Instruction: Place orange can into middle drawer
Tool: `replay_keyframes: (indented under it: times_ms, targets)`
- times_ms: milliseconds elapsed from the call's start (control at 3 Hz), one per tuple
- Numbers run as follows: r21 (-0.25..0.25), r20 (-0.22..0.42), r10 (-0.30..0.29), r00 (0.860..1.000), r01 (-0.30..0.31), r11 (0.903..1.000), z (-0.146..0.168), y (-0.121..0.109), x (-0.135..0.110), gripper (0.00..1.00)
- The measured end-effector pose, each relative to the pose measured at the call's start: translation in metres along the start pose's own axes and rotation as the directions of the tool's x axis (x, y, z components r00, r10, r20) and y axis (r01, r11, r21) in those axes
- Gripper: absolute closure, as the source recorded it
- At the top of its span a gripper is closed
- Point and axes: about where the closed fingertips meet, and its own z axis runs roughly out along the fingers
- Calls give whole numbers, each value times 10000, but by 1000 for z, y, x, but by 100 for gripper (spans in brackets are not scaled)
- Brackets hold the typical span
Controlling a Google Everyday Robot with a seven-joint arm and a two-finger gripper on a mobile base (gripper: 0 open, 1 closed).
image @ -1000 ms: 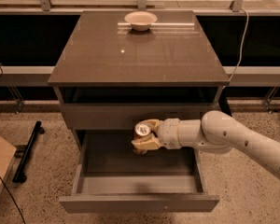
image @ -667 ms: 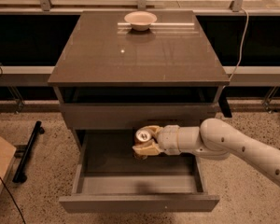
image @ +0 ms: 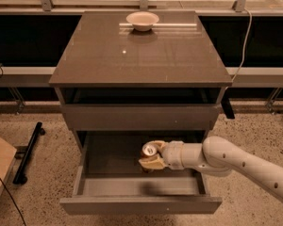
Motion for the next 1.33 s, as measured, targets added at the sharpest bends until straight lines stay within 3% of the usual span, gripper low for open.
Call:
replay_keyframes:
  times_ms: [333, 667, 1000, 1333]
  targets:
    - [217, 5, 236, 9997, -236, 9995, 3, -2, 21, 100]
    - [637, 18, 625, 9980, -625, 9960, 5, -7, 44, 88]
    - [1040, 124, 1022, 9947, -1029, 9892, 8, -12, 63, 70]
    - [1489, 290, 1637, 9861, -1662, 9748, 14, -12, 89, 40]
